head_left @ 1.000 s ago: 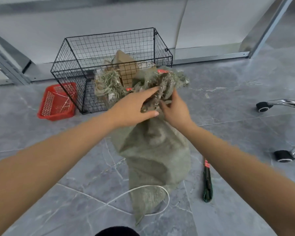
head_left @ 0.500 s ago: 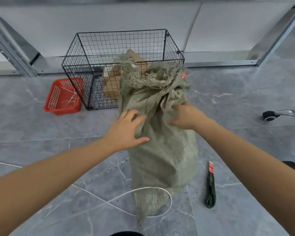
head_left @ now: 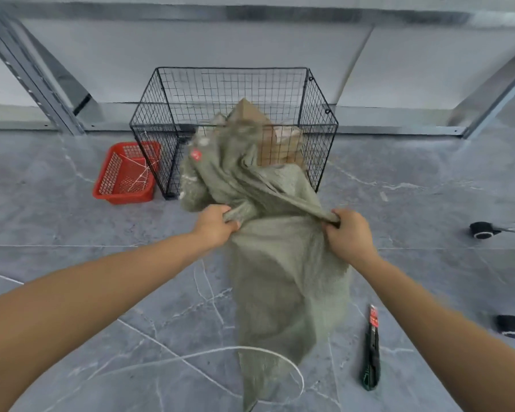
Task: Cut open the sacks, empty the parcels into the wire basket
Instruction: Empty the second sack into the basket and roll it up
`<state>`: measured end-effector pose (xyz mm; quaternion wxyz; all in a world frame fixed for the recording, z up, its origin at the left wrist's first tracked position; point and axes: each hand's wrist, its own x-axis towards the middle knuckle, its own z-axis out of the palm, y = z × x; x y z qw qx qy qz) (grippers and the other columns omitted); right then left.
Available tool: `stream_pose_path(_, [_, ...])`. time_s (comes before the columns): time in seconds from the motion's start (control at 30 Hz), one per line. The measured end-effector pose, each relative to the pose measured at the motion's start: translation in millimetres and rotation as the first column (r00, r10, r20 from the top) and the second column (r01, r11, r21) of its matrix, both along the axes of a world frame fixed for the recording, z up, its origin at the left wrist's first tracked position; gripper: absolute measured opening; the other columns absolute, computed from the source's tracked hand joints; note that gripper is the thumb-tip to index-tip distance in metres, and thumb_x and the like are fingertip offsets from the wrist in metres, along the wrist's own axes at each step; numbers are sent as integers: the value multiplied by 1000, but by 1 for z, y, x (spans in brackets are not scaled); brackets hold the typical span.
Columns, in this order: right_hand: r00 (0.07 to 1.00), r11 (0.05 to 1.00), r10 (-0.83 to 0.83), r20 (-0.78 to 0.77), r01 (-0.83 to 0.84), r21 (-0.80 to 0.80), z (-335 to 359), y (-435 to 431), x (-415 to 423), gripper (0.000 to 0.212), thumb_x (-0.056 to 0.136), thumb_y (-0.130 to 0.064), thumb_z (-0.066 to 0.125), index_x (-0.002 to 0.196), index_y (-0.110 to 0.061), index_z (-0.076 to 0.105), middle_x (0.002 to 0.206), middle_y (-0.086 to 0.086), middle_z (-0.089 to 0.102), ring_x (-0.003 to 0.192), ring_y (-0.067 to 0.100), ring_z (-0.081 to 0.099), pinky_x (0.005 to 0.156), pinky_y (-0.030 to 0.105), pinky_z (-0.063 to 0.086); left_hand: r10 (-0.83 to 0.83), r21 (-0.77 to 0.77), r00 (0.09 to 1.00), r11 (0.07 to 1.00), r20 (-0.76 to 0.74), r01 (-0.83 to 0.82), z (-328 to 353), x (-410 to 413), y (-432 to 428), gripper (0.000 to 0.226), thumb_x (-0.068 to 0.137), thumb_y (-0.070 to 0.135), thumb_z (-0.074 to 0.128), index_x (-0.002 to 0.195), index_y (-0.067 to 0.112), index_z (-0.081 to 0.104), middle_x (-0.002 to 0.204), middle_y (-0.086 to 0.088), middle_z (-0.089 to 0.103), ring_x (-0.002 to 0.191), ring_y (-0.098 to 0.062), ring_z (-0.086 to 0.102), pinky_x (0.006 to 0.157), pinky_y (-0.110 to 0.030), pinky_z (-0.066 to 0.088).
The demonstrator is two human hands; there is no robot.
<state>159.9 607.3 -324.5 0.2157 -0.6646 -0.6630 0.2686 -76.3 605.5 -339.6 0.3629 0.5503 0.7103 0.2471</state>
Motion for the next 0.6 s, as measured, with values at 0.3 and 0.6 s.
stream_pose_path(0.3, [997,999,39,-73,-40,-16,206,50,-37,27,86,-3,53,61,-13,48,52,-1,43,52,17,41,44,23,29,-2,172,997,985,-74,15,217,-44,29,10,87,10,59,81,2,62,76,-13,55,75,-16,48,59,-27,30])
stream_pose_path(0.6, [991,989,83,-105,-95,-114,440,79,-109,16,83,0,54,67,-3,52,56,9,42,54,19,37,44,24,25,-8,86,999,996,-40,12,467,-116,51,19,84,8,62,66,8,56,63,-4,49,69,-18,45,58,-28,29])
